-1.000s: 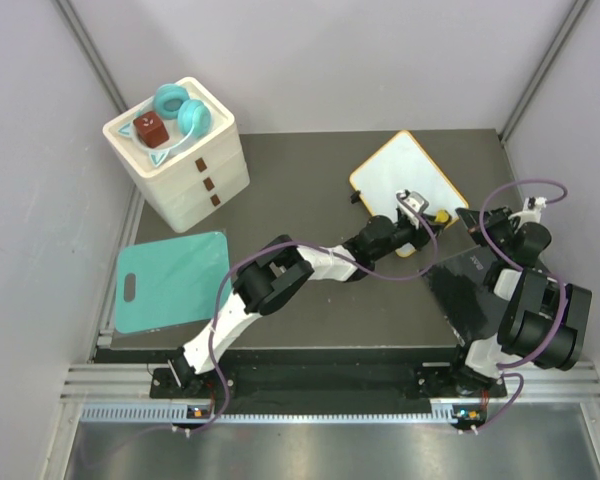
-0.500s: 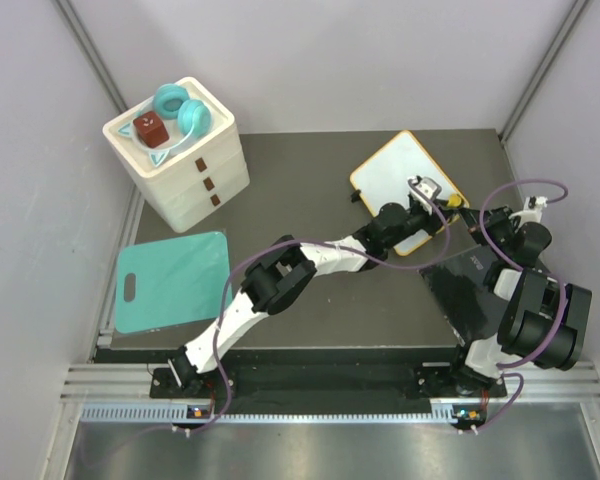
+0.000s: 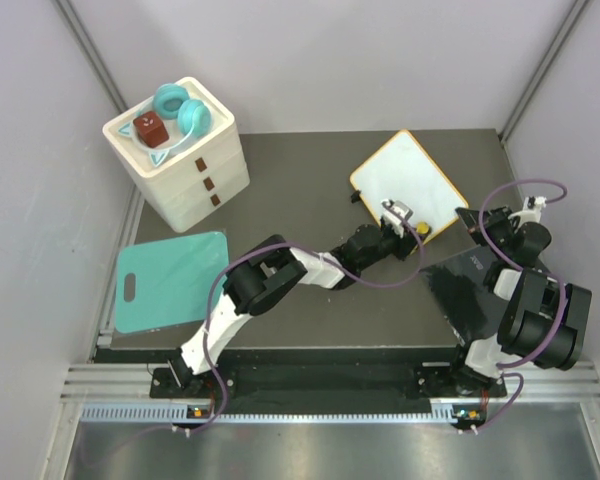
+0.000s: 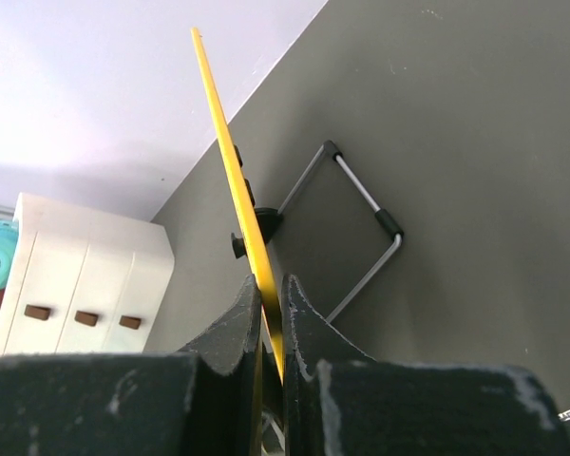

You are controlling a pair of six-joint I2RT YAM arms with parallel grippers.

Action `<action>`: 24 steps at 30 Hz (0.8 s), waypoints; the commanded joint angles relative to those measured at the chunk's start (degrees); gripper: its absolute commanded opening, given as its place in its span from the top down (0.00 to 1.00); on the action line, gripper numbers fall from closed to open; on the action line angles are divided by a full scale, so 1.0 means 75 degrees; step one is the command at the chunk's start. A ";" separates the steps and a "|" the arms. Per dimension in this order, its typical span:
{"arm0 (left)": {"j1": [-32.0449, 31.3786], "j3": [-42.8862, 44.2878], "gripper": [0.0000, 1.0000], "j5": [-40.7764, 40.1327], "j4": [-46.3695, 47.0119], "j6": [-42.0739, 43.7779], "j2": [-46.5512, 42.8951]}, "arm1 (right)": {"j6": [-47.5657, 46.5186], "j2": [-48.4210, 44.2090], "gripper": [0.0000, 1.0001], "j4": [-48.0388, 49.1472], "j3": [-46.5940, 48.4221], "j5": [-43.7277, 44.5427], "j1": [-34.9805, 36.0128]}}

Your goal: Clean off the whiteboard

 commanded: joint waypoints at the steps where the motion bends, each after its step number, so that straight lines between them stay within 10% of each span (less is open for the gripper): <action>1: -0.0024 -0.0990 1.00 -0.0129 -0.0029 -0.0269 -0.0491 | 0.0354 -0.0183 1.00 0.0514 0.0084 -0.0265 -0.0028; 4: -0.0024 -0.1377 1.00 -0.0410 0.0216 -0.0246 -0.0703 | 0.0330 -0.0230 1.00 0.0502 0.0060 -0.0254 -0.0028; 11: -0.0024 -0.1413 1.00 -0.0457 0.0252 -0.0093 -0.0785 | 0.0342 -0.0359 0.53 0.0420 0.0048 -0.0172 -0.0028; 24: -0.0024 -0.2408 1.00 -0.0480 0.1482 0.0258 -0.1814 | -0.0487 -0.1912 0.34 -0.1591 -0.0057 0.0961 -0.0016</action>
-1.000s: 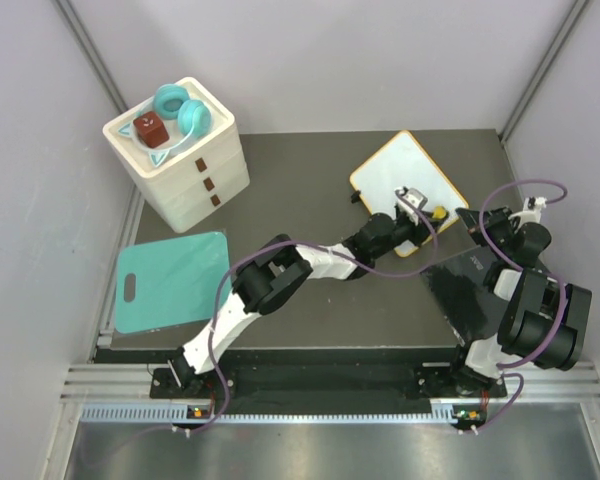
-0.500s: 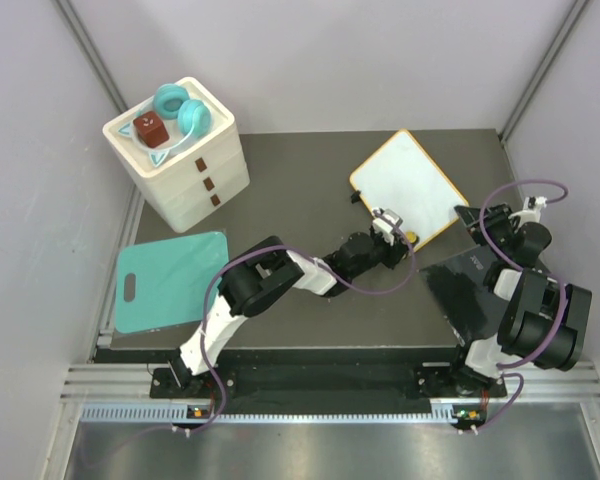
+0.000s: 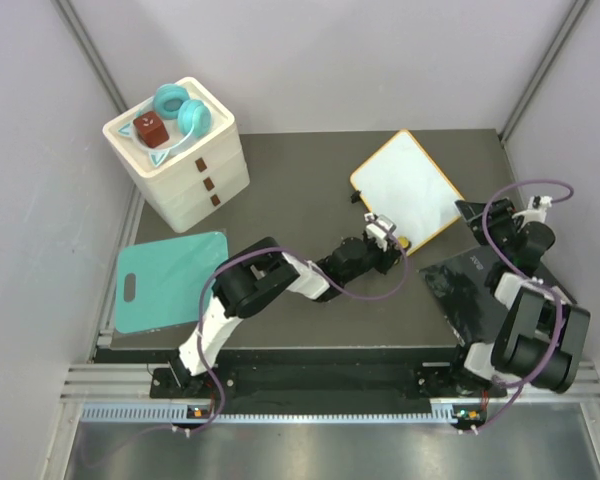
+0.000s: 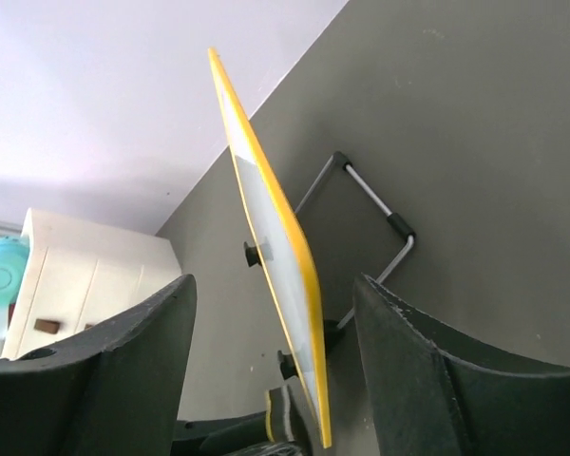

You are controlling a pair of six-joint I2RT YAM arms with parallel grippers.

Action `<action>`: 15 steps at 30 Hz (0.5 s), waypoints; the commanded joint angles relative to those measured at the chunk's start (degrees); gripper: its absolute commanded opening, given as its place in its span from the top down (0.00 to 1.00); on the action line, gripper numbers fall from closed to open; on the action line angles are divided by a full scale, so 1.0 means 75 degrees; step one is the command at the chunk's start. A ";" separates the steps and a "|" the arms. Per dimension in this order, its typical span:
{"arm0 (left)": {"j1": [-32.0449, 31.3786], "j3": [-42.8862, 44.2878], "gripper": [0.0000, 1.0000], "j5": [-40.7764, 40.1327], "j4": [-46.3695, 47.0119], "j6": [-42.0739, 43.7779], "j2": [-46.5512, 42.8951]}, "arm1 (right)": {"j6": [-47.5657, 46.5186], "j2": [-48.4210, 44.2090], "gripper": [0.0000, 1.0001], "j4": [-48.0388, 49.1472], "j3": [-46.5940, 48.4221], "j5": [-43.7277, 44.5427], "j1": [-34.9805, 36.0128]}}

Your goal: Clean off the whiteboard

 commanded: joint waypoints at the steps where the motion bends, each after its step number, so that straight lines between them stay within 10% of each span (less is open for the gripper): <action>1: 0.0019 -0.0552 1.00 -0.0288 0.1232 0.0212 -0.1294 | -0.0792 -0.1464 0.32 -0.1424 -0.0063 0.1054 -0.0037; 7: 0.0545 -0.1643 1.00 -0.1155 0.0054 -0.0151 -0.3798 | -0.1883 -0.4170 0.21 -0.4052 0.0299 0.2428 -0.0037; 15: 0.1508 -0.1139 1.00 -0.2070 -0.6214 -0.1112 -0.5291 | -0.1920 -0.5077 0.21 -0.5331 0.0746 0.1258 0.0080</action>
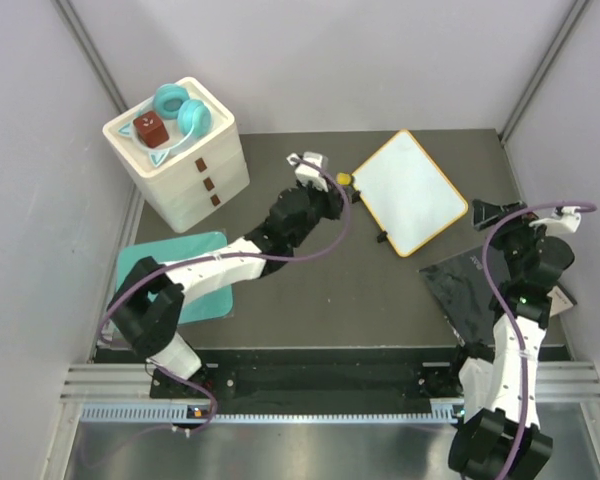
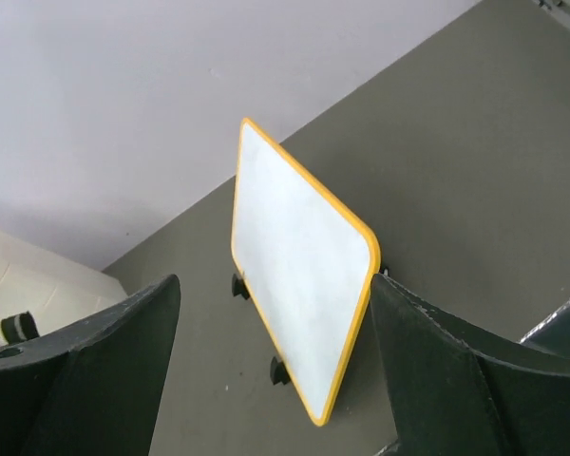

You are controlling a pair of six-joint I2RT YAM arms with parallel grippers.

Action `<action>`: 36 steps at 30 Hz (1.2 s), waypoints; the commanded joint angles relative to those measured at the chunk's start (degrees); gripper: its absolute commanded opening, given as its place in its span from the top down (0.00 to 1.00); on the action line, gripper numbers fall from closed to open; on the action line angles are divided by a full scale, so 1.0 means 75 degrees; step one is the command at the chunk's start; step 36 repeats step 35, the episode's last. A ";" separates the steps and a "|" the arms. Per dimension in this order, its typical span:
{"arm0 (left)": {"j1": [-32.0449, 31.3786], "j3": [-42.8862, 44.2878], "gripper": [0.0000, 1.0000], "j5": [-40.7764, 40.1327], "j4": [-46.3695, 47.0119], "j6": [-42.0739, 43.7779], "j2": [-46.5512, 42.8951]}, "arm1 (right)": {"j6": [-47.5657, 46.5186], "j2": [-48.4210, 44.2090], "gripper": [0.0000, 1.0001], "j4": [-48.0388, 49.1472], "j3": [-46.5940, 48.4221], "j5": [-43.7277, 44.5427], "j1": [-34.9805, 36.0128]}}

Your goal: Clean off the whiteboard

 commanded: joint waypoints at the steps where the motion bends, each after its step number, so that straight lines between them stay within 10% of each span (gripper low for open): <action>1: 0.0380 0.0088 1.00 -0.0689 -0.3639 -0.0524 -0.0494 | -0.0197 -0.0210 0.21 -0.1041 0.0367 -0.0577 0.0185; 8: 0.0767 0.0332 0.91 -0.0280 -0.5691 -0.0875 -0.0485 | -0.0782 -0.0422 0.20 -0.2318 0.0847 0.0055 0.2115; 16: 0.1119 0.0510 0.01 -0.0151 -0.6315 -0.1028 -0.0214 | -0.1193 -0.0200 0.19 -0.2987 0.1187 0.0419 0.3232; 36: 0.1646 -0.0440 0.01 -0.0559 -0.5822 -0.0583 -0.1492 | -0.1720 0.0387 0.01 -0.2671 0.0590 0.1098 0.3280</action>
